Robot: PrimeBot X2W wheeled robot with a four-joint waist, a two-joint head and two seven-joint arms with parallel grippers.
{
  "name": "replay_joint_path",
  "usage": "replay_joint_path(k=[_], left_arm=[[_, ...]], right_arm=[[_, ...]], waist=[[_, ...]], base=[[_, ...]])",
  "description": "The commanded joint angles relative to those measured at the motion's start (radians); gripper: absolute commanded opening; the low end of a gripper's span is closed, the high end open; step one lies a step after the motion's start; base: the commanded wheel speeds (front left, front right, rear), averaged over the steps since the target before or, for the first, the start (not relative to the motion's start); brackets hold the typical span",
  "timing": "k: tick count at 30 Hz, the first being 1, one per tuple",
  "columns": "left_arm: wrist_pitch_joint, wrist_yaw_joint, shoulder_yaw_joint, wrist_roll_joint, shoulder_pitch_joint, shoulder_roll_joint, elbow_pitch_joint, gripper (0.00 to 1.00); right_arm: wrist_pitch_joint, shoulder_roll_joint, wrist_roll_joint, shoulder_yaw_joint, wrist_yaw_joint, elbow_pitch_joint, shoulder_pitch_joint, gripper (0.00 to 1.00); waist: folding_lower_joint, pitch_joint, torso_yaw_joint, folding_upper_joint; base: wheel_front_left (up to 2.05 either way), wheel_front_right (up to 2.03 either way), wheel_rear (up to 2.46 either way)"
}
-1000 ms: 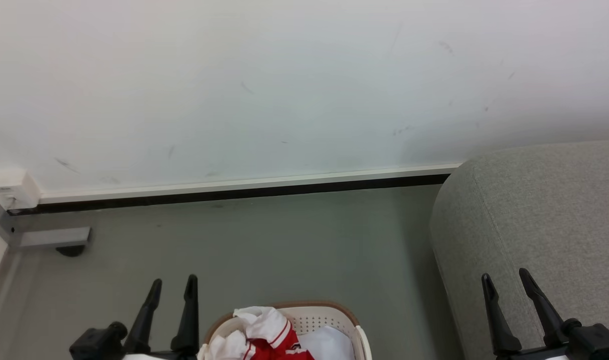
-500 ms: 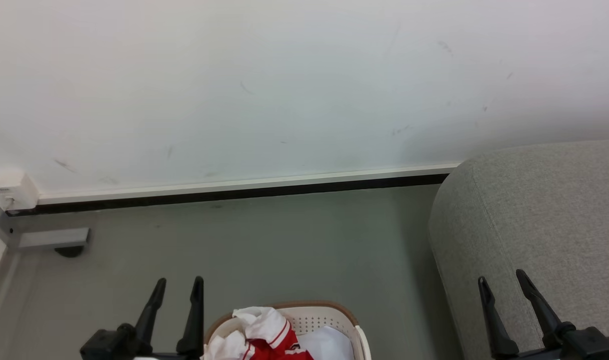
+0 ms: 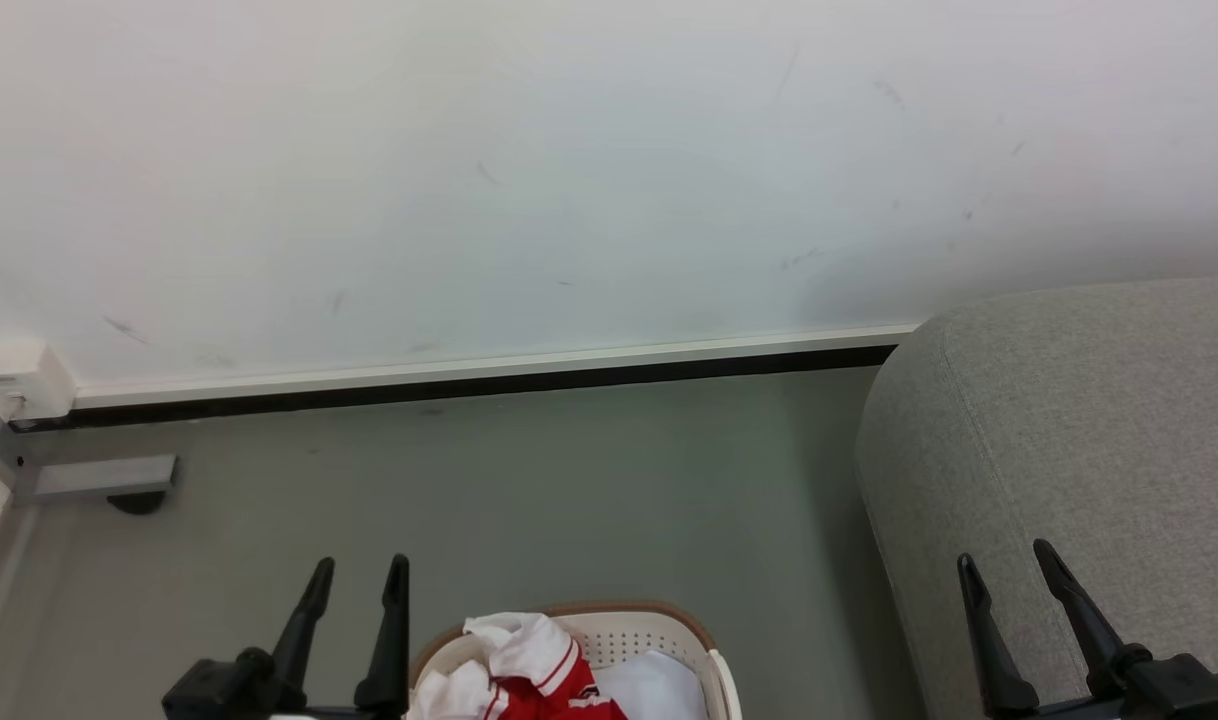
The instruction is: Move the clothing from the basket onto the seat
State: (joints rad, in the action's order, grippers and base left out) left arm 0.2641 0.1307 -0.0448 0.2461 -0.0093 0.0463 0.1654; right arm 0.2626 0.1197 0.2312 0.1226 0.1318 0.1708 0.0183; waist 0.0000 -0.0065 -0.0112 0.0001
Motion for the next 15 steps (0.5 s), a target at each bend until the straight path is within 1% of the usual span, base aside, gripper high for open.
replay_joint_path(k=[1, 10, 15], left_arm=[[0.001, 0.000, 0.002, -0.003, 0.010, 0.007, 0.003, 1.00], [0.001, 0.000, 0.004, -0.011, 0.013, 0.007, -0.003, 1.00], [0.001, 0.000, -0.004, -0.018, 0.000, 0.007, -0.004, 1.00]], right_arm=[[0.003, 0.002, -0.007, -0.002, -0.002, 0.000, -0.006, 1.00], [0.003, -0.003, -0.007, 0.002, -0.002, -0.005, -0.001, 1.00], [0.003, -0.008, -0.006, -0.001, -0.002, -0.016, 0.020, 1.00]], waist=[[0.0000, 0.000, -0.001, -0.0001], [0.0000, 0.011, -0.010, -0.0001], [0.0000, 0.048, -0.025, -0.0001]], base=[[0.00, 0.00, 0.00], [0.00, 0.00, 0.00], [0.00, 0.00, 0.00]])
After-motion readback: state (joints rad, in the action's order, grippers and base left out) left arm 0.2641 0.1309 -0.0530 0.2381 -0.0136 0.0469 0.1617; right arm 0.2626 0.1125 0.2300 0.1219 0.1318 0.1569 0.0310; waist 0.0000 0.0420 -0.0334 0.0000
